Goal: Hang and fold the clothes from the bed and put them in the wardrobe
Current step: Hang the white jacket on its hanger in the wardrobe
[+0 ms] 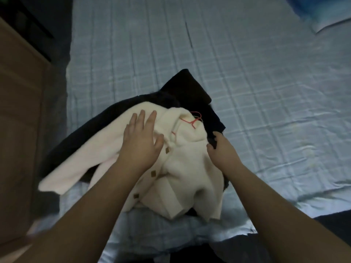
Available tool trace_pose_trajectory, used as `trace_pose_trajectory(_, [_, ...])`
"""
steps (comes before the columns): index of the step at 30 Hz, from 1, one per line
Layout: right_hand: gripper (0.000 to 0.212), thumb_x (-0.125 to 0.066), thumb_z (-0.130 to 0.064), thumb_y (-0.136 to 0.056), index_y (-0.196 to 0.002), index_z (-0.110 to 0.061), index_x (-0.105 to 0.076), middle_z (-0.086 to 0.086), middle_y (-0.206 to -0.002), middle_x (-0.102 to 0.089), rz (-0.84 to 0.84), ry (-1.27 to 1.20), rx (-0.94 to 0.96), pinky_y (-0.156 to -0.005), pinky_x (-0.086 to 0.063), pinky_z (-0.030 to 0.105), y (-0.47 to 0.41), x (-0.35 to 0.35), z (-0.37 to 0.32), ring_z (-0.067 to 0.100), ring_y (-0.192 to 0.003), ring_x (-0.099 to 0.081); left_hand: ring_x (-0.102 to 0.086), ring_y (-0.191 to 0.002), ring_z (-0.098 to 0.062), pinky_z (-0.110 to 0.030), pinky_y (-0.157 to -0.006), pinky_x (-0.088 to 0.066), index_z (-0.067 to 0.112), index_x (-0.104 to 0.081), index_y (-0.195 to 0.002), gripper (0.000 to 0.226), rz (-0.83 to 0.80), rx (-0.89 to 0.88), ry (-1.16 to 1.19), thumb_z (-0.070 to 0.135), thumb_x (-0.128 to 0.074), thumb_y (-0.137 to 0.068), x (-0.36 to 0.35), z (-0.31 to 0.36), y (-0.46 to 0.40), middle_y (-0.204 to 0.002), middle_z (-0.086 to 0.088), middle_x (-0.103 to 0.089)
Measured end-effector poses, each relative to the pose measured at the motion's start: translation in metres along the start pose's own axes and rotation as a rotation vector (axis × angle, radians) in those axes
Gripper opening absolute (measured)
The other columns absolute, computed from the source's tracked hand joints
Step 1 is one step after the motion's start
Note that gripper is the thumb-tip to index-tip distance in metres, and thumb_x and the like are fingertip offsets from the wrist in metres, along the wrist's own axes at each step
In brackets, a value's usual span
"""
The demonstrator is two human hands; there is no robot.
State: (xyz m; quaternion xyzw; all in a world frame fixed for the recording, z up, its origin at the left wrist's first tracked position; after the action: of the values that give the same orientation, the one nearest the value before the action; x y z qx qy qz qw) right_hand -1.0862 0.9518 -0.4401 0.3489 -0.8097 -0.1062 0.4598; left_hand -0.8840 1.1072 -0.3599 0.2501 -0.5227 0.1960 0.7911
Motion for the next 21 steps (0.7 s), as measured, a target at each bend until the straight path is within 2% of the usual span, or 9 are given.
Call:
trace_pose_trajectory(4, [0.058, -0.052, -0.028, -0.101, -0.152, -0.009, -0.034, 0.016, -0.145, -0.051, -0.139, -0.063, -0.139, -0.1, -0.042, 0.038, -0.042, -0.028, 0.022, 0.034, -0.128, -0.051, -0.012, -0.152, -0.036, -0.047, -0.123, -0.013, 0.019, -0.022, -0.158, 0.073, -0.006, 0.058, 0.026, 0.045, -0.038, -0.091, -0.022, 0.008, -0.008, -0.164, -0.017, -0.02])
trace_pose_trajectory(9, [0.038, -0.052, -0.027, -0.101, -0.129, -0.001, -0.053, 0.018, -0.125, -0.061, -0.115, -0.17, -0.16, -0.084, -0.041, 0.033, -0.072, -0.042, 0.029, 0.034, -0.114, -0.057, -0.01, -0.152, -0.037, -0.046, -0.124, -0.012, 0.019, -0.022, -0.157, 0.077, -0.06, 0.084, 0.011, 0.049, -0.031, -0.087, -0.048, 0.004, -0.005, -0.164, -0.018, -0.018])
trace_pose_trajectory(14, [0.026, -0.057, -0.031, -0.097, -0.115, -0.012, -0.055, 0.001, -0.102, -0.062, -0.073, -0.316, -0.143, -0.075, -0.041, 0.032, -0.065, -0.03, 0.026, 0.019, -0.094, -0.057, -0.008, -0.152, -0.037, -0.045, -0.122, -0.011, 0.019, -0.025, -0.157, 0.075, -0.055, 0.068, 0.063, 0.039, -0.038, -0.086, -0.05, 0.012, 0.004, -0.164, -0.017, -0.018])
trace_pose_trajectory(17, [0.021, -0.058, -0.019, -0.095, -0.115, -0.012, -0.055, -0.003, -0.097, -0.057, -0.058, -0.308, -0.094, -0.072, -0.04, 0.031, -0.055, -0.017, 0.02, 0.017, -0.092, -0.055, -0.011, -0.151, -0.039, -0.047, -0.122, -0.014, 0.016, -0.029, -0.155, 0.073, -0.003, 0.062, 0.092, 0.033, -0.042, -0.086, -0.038, 0.016, 0.007, -0.162, -0.019, -0.022])
trace_pose_trajectory(21, [0.011, -0.05, -0.011, -0.096, -0.107, -0.01, -0.049, -0.004, -0.088, -0.052, -0.065, -0.315, -0.062, -0.059, -0.033, 0.024, -0.041, -0.009, 0.0, 0.015, -0.083, -0.051, -0.011, -0.151, -0.04, -0.05, -0.122, -0.017, 0.014, -0.031, -0.154, 0.07, 0.085, 0.064, 0.11, 0.024, -0.049, -0.088, -0.016, 0.019, 0.024, -0.162, -0.02, -0.022])
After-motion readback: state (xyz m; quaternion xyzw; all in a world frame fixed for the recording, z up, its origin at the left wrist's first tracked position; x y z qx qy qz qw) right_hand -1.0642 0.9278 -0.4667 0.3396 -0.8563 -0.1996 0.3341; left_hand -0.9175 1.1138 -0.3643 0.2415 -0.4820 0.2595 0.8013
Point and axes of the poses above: each hand's wrist, its own y-axis away from the middle knuckle, its own x-axis out of the back of the hand, z = x × y, the point moved 4 cm from there along -y, towards the middle knuckle
